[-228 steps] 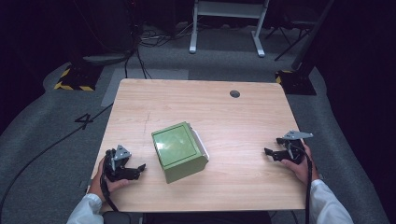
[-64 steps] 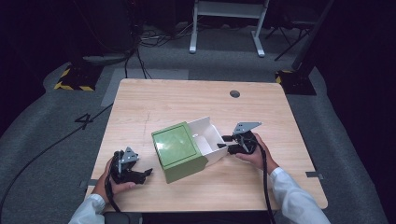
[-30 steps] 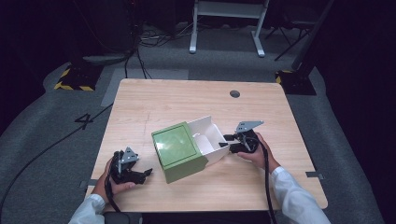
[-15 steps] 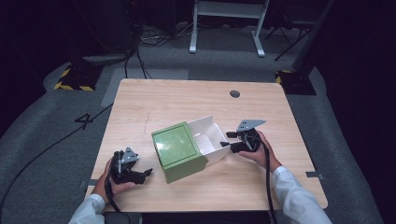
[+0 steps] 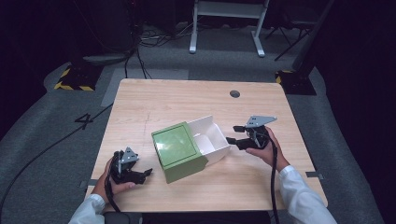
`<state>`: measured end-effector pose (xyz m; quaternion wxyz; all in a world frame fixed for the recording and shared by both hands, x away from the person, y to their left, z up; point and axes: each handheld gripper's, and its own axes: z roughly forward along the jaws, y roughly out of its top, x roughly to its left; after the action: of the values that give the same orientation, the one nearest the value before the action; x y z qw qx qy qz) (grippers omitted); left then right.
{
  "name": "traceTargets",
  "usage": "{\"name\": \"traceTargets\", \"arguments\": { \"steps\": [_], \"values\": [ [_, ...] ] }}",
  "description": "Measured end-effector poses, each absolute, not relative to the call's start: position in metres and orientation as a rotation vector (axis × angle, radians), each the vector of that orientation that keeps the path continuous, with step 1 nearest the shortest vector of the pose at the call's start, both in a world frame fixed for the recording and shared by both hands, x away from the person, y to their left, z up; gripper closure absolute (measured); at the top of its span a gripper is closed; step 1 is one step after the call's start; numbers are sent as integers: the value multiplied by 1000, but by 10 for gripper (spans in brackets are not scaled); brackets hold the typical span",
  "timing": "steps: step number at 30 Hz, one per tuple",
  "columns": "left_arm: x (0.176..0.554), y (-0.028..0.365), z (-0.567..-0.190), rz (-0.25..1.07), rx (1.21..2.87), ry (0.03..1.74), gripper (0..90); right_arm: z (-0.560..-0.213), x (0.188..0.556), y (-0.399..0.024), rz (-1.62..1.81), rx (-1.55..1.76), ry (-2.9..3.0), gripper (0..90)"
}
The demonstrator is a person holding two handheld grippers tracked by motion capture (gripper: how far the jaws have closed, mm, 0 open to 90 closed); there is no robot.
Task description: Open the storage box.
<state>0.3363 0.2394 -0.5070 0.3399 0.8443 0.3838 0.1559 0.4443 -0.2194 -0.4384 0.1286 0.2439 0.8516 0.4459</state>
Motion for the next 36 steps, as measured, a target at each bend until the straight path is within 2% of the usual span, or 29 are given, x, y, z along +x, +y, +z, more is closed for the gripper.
{"name": "traceTargets", "arguments": {
  "steps": [7, 20, 36],
  "values": [
    [336, 239, -507, 404, 2197, 1000, 151, -430, 438, -232, 1284, 683, 2464, 372],
    [336, 239, -507, 405, 2199, 999, 151, -427, 415, -259, 1208, 647, 2457, 314],
    [336, 239, -507, 404, 2198, 1000, 151, -456, 392, -292, 1032, 695, 2481, 224]
  ]
}}
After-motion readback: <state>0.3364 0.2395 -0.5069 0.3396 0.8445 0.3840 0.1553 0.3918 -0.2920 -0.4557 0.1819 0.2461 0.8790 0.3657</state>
